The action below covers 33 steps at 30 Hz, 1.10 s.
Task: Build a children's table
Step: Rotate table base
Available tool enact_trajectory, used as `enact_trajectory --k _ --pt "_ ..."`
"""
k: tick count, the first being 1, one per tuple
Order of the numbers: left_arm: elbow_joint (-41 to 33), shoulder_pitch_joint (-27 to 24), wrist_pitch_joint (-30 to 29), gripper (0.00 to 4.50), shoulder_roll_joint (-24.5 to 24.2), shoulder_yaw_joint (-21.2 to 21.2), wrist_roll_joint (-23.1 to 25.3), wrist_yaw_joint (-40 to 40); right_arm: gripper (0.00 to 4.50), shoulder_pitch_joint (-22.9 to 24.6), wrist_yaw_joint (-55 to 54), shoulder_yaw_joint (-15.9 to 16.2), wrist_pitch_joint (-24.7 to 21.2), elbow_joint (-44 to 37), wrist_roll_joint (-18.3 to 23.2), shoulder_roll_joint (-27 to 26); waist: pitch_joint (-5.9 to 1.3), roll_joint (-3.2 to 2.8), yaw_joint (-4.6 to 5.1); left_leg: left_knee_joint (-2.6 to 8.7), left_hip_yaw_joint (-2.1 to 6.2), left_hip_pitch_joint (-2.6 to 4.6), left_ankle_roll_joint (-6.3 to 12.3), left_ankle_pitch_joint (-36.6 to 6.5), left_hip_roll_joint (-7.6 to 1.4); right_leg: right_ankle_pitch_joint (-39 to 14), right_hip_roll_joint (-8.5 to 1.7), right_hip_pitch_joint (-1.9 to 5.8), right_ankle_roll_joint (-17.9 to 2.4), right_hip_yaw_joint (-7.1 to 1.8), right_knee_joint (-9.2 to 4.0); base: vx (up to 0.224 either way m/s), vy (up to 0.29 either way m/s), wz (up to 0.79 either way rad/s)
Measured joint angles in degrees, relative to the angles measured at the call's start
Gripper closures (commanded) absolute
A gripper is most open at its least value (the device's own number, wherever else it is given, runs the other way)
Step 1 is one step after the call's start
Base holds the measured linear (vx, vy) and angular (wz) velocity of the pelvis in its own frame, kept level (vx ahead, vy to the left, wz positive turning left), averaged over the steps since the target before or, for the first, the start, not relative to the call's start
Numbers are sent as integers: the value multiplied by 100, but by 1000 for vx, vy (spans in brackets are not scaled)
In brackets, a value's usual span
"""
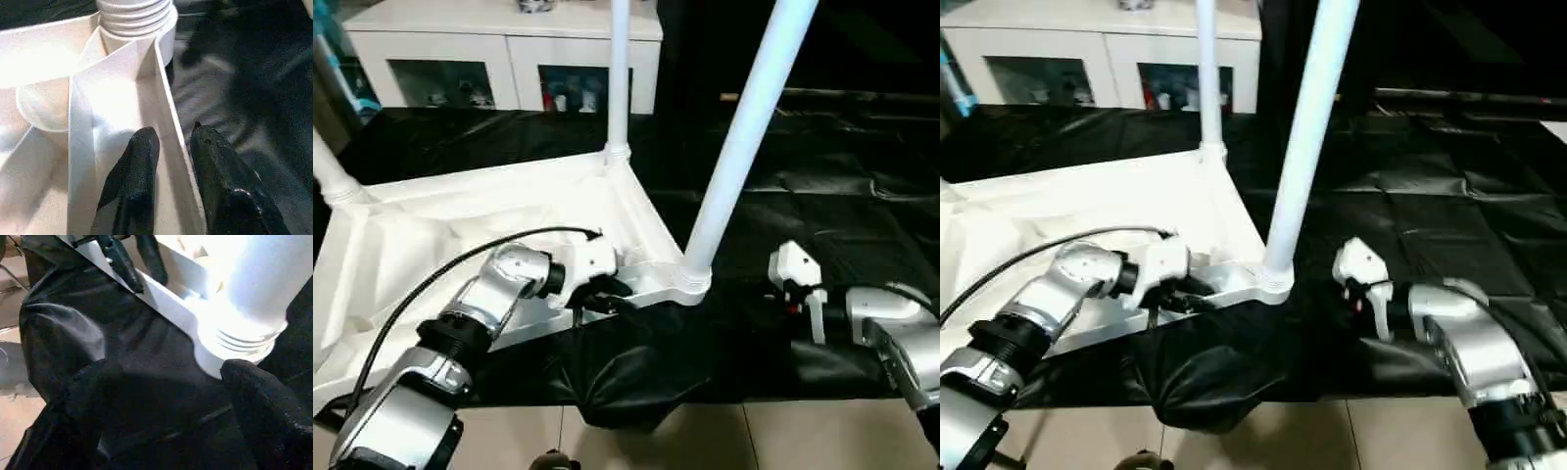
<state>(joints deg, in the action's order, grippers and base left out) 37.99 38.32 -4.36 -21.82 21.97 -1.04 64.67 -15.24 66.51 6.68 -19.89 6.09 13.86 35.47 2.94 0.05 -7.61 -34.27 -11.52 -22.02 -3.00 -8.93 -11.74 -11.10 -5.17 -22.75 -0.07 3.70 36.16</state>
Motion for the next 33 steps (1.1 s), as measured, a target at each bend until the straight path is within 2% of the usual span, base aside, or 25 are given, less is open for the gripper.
enact_trajectory --k 6,7,10,14,15,18,21,23,25,26,33 --pt "-446 -123 -507 287 -8 -23 211 -212 68 6 -64 1 -2 -104 6 -4 0 0 53 6 1 -6 3 -2 0 -1 0 -3 2 2 -3 0 0 0" --pt "-483 -134 -562 312 -4 -22 255 -298 68 6 -88 1 -2 -104 6 -4 0 0 62 6 1 -5 2 -2 0 -2 0 -3 3 3 -3 0 0 0" --pt "-577 -145 -790 320 1 -33 310 -525 68 7 -110 1 -2 -104 7 -7 0 0 110 4 2 -4 2 -2 1 -14 0 -2 23 2 -3 0 0 0" --pt "-918 -313 -1265 338 57 -126 114 -565 68 42 -147 1 -4 -136 14 -30 2 3 130 2 1 -5 2 -1 1 -17 0 -3 28 1 -4 0 0 0" --pt "-985 -349 -1292 359 57 -131 87 -552 68 53 -155 1 -4 -142 14 -39 2 3 131 2 1 -5 2 -1 1 -17 0 -4 28 1 -4 0 0 0" --pt "-1092 -431 -1243 368 50 -164 74 -530 68 98 -179 1 -3 -141 15 -56 3 4 128 4 2 -8 3 -3 1 -14 0 -6 23 1 -4 0 0 0" --pt "-1133 -482 -1055 405 27 -188 78 -506 68 98 -225 1 2 -141 15 -67 3 5 127 8 1 -14 7 -6 1 -10 0 -9 17 3 -5 0 0 0" --pt "-1073 -495 -329 426 -177 -89 143 -327 68 96 -258 0 26 -113 16 -128 8 13 125 16 2 -16 8 -7 1 -14 1 -14 23 5 -7 0 0 0" --pt "-948 -498 145 441 -291 -25 210 -161 68 96 -280 0 32 -56 16 -144 8 14 121 20 2 -17 8 -7 1 -16 1 -17 27 5 -7 0 0 0" --pt "-835 -486 402 442 -332 -14 227 -64 68 87 -290 0 39 -22 15 -154 8 14 94 21 3 -17 7 -6 1 -18 1 -14 29 7 -7 0 0 0" --pt "-202 -223 1250 449 -402 107 366 296 68 -34 -367 -2 196 132 9 -189 6 18 -48 7 -9 -16 7 -5 3 -18 -8 9 30 -6 -10 0 0 0"
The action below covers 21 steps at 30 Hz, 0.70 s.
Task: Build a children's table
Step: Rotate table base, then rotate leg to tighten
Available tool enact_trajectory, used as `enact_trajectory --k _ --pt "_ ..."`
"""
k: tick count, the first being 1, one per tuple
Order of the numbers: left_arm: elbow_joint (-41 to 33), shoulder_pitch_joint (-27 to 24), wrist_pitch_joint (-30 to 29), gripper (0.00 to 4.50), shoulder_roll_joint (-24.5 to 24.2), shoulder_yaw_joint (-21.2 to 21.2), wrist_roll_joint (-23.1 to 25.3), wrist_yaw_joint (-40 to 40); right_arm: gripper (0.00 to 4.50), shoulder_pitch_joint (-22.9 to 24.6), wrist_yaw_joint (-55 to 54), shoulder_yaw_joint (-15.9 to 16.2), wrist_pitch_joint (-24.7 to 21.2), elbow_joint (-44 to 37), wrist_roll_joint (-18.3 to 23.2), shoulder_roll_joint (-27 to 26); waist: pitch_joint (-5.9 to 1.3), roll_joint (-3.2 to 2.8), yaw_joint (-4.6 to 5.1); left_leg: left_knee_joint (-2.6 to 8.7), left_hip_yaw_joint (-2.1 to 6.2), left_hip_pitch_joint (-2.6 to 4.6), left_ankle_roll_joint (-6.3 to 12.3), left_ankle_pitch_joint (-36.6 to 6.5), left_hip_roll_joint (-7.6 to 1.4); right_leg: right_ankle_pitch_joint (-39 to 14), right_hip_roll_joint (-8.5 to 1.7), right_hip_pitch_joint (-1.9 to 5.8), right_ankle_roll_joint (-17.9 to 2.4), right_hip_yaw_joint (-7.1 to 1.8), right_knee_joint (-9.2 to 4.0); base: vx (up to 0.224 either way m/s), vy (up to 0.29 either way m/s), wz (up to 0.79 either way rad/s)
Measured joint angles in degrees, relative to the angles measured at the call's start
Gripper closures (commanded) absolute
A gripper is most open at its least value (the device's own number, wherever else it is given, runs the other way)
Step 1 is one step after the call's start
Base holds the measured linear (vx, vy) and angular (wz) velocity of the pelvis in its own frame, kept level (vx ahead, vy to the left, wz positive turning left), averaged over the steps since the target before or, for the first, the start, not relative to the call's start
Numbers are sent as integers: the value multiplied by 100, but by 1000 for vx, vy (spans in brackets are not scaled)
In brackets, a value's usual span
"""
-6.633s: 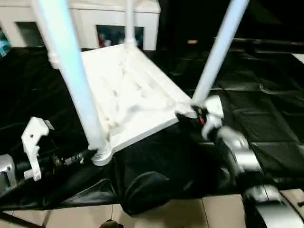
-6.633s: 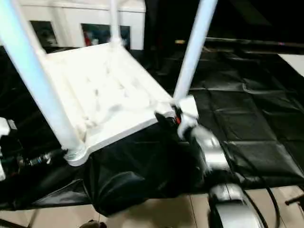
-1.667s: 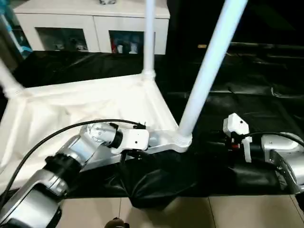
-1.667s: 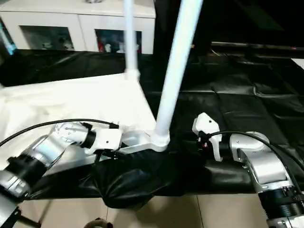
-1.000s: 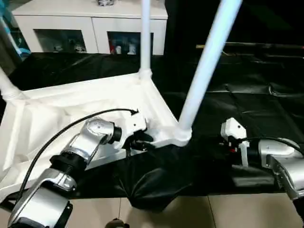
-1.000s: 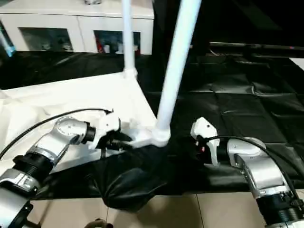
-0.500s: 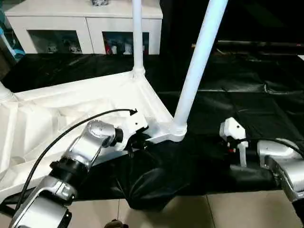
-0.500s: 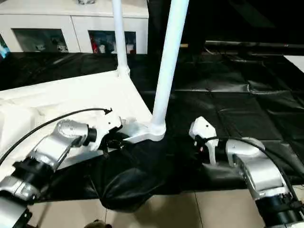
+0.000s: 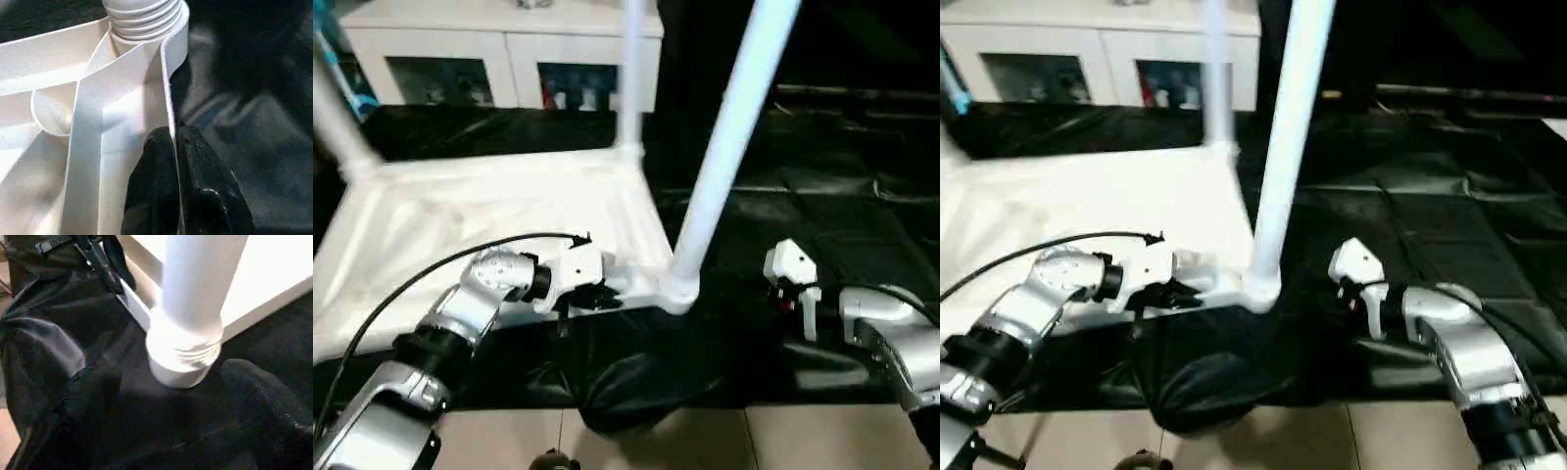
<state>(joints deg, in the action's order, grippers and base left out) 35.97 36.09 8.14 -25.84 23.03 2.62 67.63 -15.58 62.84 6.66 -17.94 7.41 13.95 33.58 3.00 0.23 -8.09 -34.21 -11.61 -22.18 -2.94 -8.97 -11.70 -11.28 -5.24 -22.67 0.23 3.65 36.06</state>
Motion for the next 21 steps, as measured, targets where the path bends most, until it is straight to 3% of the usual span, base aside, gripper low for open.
enact_trajectory --k 6,10,14,21 --pt "563 332 268 450 140 53 225 -174 42 -65 -343 -15 69 186 -5 -455 -2 -2 20 -2 1 11 0 0 2 2 -2 6 -2 0 1 0 0 0" --pt "604 357 -6 450 195 -18 140 -83 13 -93 -439 23 146 240 -35 -544 -4 -5 23 -2 1 18 0 0 2 2 -2 10 -2 0 1 0 0 0" --pt "691 390 -446 450 246 -206 -101 219 13 -347 -862 250 661 750 -479 -803 -3 -3 82 -3 1 12 -1 0 3 2 -2 4 -2 -1 1 0 0 0" --pt "752 422 -603 450 344 -306 -177 339 13 -803 -1195 281 994 1461 -681 -1193 -4 10 132 7 2 -11 5 -4 8 1 -4 -11 -2 2 -2 0 0 0"
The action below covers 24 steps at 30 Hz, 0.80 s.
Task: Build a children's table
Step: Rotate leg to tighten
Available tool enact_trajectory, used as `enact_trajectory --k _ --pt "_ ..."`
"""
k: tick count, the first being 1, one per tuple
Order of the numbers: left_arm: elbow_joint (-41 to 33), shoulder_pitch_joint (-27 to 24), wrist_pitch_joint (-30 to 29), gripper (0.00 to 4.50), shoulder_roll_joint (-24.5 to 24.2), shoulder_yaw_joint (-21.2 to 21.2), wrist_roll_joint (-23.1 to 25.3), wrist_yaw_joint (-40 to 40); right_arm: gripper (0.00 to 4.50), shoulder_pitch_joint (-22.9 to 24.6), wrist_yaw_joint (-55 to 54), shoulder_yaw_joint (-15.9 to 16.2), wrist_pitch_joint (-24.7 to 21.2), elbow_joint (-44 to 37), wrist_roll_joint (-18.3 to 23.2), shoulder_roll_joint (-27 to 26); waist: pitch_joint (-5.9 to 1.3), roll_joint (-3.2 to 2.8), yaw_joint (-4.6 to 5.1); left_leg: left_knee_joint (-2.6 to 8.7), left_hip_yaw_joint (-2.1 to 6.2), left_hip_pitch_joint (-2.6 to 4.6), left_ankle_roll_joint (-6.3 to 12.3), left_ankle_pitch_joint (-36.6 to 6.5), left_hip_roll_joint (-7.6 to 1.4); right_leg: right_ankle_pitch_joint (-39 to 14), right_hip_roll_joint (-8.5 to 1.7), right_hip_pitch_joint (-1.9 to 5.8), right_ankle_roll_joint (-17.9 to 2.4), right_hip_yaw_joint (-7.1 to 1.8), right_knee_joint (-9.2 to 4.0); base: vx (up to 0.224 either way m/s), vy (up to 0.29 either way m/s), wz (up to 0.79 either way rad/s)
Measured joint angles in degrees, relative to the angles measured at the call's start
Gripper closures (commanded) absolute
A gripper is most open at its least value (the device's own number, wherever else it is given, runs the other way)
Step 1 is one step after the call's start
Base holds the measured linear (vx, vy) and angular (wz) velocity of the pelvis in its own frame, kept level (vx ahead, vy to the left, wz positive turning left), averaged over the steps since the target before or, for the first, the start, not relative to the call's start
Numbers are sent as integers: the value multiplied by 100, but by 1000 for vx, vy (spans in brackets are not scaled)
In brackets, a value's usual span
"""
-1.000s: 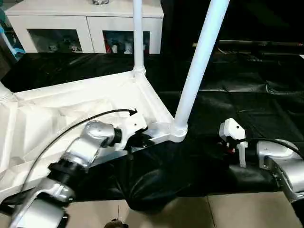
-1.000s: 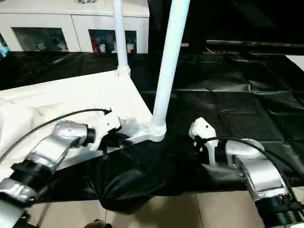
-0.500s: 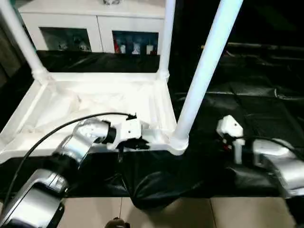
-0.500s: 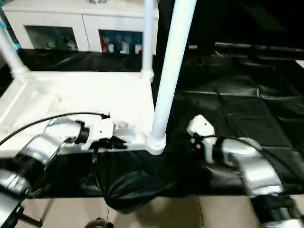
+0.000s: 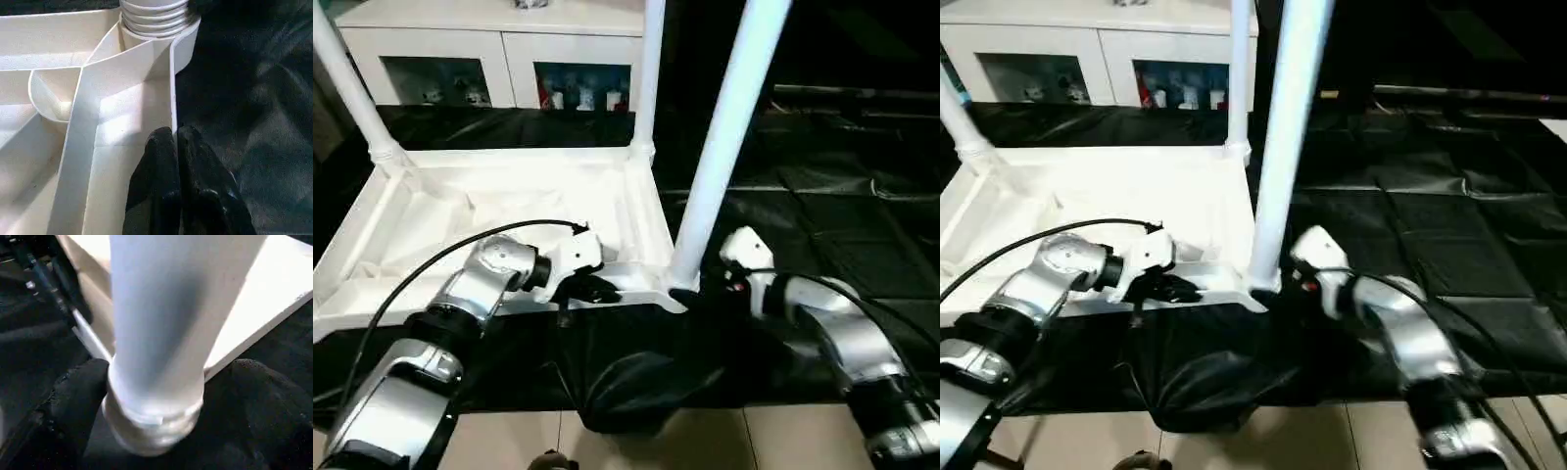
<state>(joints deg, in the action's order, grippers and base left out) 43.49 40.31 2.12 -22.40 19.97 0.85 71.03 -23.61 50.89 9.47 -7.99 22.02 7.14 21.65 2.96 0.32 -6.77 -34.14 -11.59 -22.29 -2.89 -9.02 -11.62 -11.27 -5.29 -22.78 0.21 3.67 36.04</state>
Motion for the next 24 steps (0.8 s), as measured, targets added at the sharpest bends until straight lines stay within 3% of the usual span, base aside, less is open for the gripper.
enact_trajectory --k 12,17,24 --pt "-74 -34 -139 450 43 -54 10 -2 96 -241 198 9 426 690 -2 -214 1 2 16 -1 0 -1 0 0 0 0 0 0 0 -1 0 0 0 0" --pt "-87 -51 -162 450 25 -85 19 -8 155 -318 336 20 495 855 10 -233 2 7 24 -1 0 0 0 1 0 0 0 0 -1 -2 0 0 0 0" --pt "-127 -104 -225 450 113 -128 63 -262 175 -354 277 -120 485 1072 117 -360 -2 16 33 -1 0 8 -1 2 0 0 0 9 -1 -2 0 0 0 0"
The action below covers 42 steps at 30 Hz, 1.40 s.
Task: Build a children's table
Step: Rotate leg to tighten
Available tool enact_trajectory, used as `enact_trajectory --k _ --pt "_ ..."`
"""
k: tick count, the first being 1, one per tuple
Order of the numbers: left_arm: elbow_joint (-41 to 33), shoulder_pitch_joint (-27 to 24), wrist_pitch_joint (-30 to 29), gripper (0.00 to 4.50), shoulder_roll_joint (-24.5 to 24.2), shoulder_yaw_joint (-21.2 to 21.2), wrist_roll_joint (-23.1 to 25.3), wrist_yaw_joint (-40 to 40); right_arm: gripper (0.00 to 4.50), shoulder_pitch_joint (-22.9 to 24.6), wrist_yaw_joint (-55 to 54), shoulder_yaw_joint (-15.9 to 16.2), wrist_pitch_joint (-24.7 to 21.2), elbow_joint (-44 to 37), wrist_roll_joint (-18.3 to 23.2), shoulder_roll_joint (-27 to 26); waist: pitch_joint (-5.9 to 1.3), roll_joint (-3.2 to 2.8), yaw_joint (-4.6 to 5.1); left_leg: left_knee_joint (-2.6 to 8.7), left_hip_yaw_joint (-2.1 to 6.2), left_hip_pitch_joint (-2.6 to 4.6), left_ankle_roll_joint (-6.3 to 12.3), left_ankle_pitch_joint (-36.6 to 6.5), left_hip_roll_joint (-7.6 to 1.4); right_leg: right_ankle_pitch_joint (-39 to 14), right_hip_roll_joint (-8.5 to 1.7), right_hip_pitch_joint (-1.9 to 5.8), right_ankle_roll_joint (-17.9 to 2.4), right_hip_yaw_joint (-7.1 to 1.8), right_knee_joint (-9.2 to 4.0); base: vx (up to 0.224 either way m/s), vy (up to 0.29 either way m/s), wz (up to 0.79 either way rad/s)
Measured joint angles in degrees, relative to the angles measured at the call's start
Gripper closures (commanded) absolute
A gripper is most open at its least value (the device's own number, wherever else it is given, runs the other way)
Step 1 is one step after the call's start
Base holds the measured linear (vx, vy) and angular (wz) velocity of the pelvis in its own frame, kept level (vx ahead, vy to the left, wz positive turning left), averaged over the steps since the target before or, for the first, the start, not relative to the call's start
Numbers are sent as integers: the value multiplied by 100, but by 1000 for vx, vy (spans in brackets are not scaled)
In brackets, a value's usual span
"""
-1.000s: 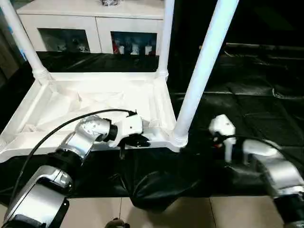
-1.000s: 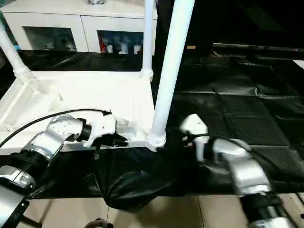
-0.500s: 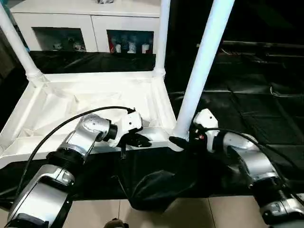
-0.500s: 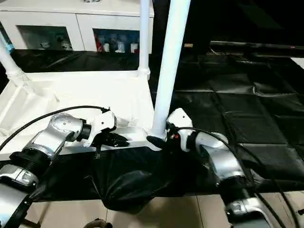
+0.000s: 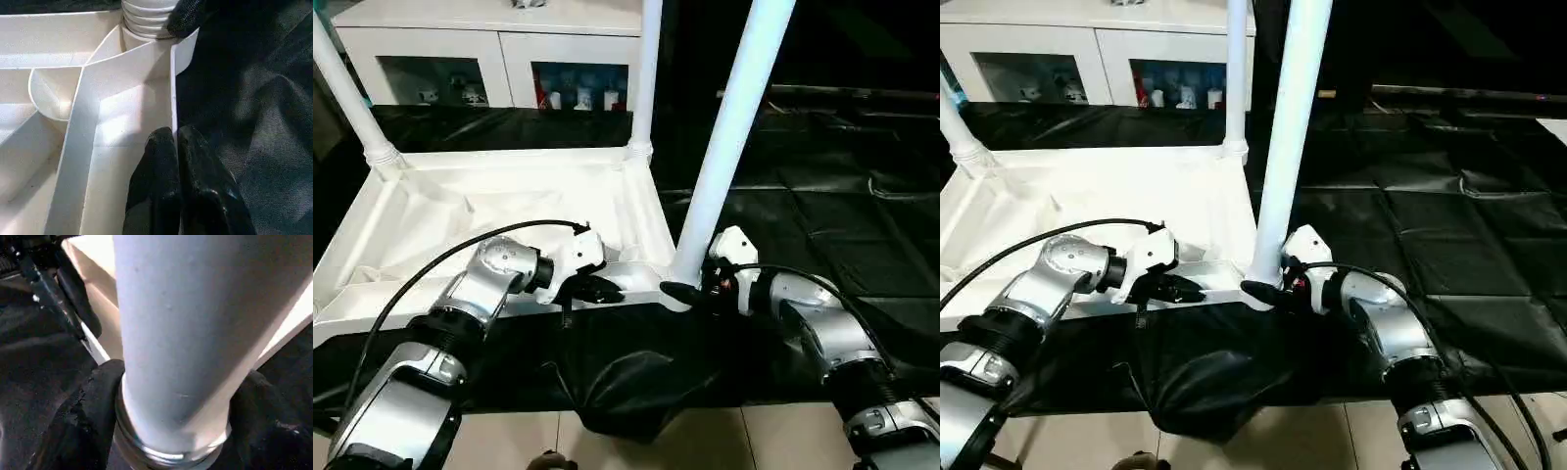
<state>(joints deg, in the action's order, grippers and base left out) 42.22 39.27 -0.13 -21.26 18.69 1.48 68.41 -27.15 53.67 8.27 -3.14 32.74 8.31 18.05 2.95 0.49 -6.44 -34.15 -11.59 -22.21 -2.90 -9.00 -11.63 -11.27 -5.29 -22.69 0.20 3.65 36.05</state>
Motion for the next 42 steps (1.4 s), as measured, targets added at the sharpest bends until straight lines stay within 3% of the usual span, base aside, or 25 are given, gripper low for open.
enact_trajectory --k 5,11,16,17,18,23,28,37,42 --pt "260 148 -210 450 435 -105 72 -700 178 1 -958 -406 -1 254 5 -389 1 6 6 -6 -2 4 -1 1 1 0 0 4 0 -4 -1 0 0 0" --pt "936 570 -472 450 1247 -218 268 -2032 178 -299 -3236 -885 178 849 -244 -1129 -4 2 45 -6 -2 17 -1 1 5 0 -2 14 0 -8 -7 0 0 0" --pt "1051 604 -447 450 1418 -248 334 -2292 178 -435 -3730 -928 338 1091 -403 -1279 -19 -24 90 -2 2 24 0 0 7 0 -1 35 1 -6 -29 0 0 0" --pt "1054 604 -419 450 1419 -246 350 -2292 122 -435 -3727 -949 364 1103 -403 -1286 -19 -24 92 -2 4 23 0 0 8 0 -1 38 1 -4 -34 0 0 0" --pt "1059 603 -382 450 1419 -241 374 -2292 122 -435 -3712 -961 379 1114 -400 -1288 -19 -24 93 -1 4 23 0 0 8 0 -1 40 0 -4 -36 0 0 0" --pt "1051 556 -160 450 1242 -244 392 -2074 69 -435 -3020 -981 377 1113 -296 -1172 -16 -26 151 8 5 22 0 0 8 -1 0 38 6 -1 -55 0 0 0" --pt "878 442 148 450 811 -216 359 -1322 69 -375 -1517 -638 154 821 -127 -613 -15 -26 160 38 8 16 0 0 4 33 7 27 -2 9 -80 0 0 0" --pt "418 188 320 450 279 -195 24 187 69 -204 503 -195 -135 59 140 129 -15 -25 66 60 -8 -36 23 -5 -4 19 9 -32 -14 18 -87 0 0 0" --pt "365 147 310 450 171 -184 -15 575 128 -180 943 -143 -188 -41 255 267 -11 -19 15 37 -10 -38 18 -9 -4 23 6 -31 -20 12 -76 0 0 0"
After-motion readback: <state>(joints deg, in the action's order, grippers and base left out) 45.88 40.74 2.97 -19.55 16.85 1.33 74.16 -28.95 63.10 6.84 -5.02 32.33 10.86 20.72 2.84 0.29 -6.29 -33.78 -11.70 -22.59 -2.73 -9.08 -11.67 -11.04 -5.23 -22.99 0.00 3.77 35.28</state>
